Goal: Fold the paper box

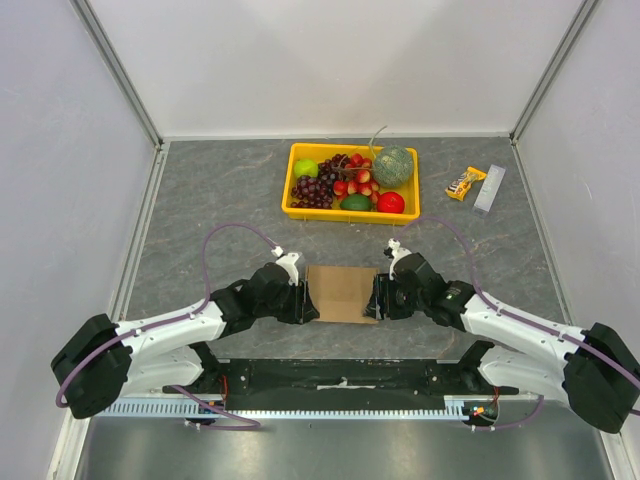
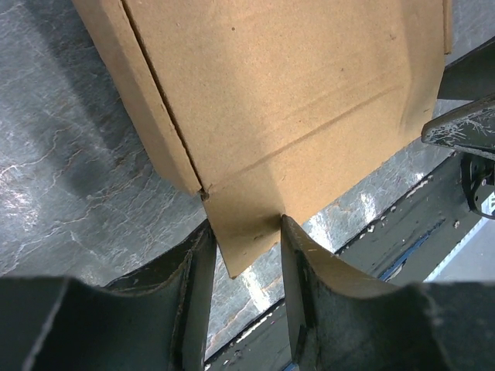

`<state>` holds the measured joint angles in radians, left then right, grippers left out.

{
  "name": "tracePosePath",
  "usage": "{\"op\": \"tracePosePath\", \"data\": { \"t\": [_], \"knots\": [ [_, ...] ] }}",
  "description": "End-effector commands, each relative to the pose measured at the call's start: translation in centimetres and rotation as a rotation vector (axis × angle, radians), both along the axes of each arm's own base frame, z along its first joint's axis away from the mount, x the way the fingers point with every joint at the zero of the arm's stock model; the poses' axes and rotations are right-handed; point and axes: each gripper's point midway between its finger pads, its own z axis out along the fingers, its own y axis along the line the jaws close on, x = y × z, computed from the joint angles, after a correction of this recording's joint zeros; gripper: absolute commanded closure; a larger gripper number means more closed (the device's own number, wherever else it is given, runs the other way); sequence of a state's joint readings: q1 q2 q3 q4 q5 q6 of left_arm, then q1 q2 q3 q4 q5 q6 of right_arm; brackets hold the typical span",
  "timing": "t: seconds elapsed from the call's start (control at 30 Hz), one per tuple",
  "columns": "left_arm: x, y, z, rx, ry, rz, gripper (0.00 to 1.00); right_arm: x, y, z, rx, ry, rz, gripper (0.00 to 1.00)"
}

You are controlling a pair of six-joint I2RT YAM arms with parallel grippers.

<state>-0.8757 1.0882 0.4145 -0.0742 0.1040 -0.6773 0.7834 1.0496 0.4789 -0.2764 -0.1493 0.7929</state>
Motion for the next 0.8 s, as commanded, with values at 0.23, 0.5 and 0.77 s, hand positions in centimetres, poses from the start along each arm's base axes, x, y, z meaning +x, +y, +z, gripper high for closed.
{"op": "tracePosePath", "data": {
  "t": [0.23,0.5,0.77],
  "knots": [
    [1.2,-0.6,1.6,-0.008,-0.043,0.022,0.53,0.7,0.0,1.2,-0.042,-0.032,0.02,0.41],
    [1.1,-0.7,1.4,-0.001,-0.036,0.017,0.52,0.3,0.9,1.2,0.002,-0.008,0.048,0.52],
    [1.0,-0.9,0.9,0.014,-0.022,0.001,0.51,0.0,2.3,1.8,0.091,0.012,0.052,0.62]
  ]
}}
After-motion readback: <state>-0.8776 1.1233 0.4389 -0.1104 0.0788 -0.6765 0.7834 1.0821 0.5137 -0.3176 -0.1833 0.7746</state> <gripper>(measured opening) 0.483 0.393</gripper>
